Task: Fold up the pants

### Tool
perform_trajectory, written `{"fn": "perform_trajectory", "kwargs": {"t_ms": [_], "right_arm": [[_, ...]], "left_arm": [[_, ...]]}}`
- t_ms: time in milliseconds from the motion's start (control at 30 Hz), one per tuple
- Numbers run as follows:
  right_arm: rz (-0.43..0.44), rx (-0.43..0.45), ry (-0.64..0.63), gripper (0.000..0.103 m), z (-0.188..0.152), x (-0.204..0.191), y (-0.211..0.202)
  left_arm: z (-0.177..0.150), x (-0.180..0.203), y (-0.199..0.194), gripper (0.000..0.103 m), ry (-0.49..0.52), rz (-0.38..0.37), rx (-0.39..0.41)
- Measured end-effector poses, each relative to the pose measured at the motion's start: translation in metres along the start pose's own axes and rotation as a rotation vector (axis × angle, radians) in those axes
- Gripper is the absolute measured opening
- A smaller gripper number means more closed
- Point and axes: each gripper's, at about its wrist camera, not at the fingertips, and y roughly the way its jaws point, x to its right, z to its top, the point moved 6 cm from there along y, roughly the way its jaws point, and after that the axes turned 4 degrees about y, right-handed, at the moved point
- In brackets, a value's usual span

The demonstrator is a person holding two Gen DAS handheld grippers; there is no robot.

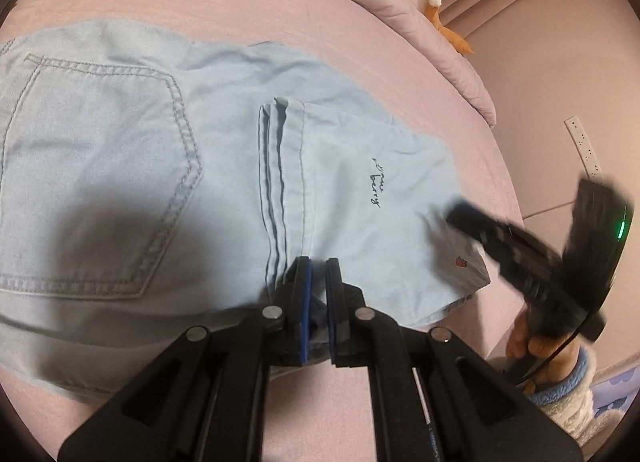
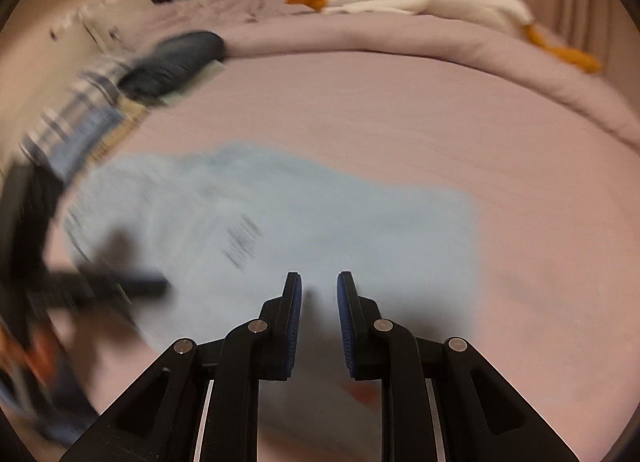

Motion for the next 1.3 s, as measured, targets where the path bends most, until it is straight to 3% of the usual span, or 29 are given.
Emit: {"fn": "perform_trajectory", "kwargs": {"t_ms": [67, 233, 267, 300, 367, 467, 567, 700, 833, 1033, 1300], "right_arm": [[-0.096, -0.07, -0.011, 0.02, -0.031, 0.021, -0.001], [-0.042, -0.048, 0.059, 0.02, -0.047, 0.029, -0.025], [-0.04, -0.045, 0.065, 0.02, -0.044, 0.028, -0.029], [-0.031, -0.03, 0.067, 0.02, -0.04, 0.025, -0.034], [0.001, 0.002, 0.057, 0.02, -0.031, 0.016, -0.039], [0.062, 0.043, 0.045, 0.03, -0.017, 0.0, -0.042], [0.112, 0.06, 0.013, 0.031, -0.013, -0.017, -0.037], [0.175, 0.049, -0.028, 0.031, -0.008, -0.04, -0.028], [0.216, 0.021, -0.071, 0.031, -0.008, -0.062, -0.019], [0.239, 0.006, -0.106, 0.031, -0.006, -0.081, -0.016], [0.26, -0.011, -0.109, 0.031, 0.004, -0.093, -0.004]], "left_arm": [[0.004, 0.002, 0.003, 0.006, -0.003, 0.001, 0.003], [0.006, 0.002, -0.007, 0.008, -0.001, 0.025, 0.024], [0.004, 0.001, -0.016, 0.017, 0.004, 0.036, 0.036], [0.002, -0.002, -0.026, 0.033, 0.0, 0.044, 0.053], [-0.004, -0.011, -0.049, 0.041, -0.029, 0.033, 0.099], [-0.018, -0.037, -0.087, 0.041, -0.115, 0.03, 0.16], [-0.036, -0.07, -0.12, 0.043, -0.234, 0.028, 0.217], [-0.064, -0.116, -0.149, 0.057, -0.399, 0.041, 0.28], [-0.077, -0.142, -0.151, 0.057, -0.535, -0.004, 0.301], [-0.062, -0.151, -0.144, 0.058, -0.593, -0.051, 0.362], [-0.041, -0.16, -0.147, 0.058, -0.647, -0.056, 0.478]]}}
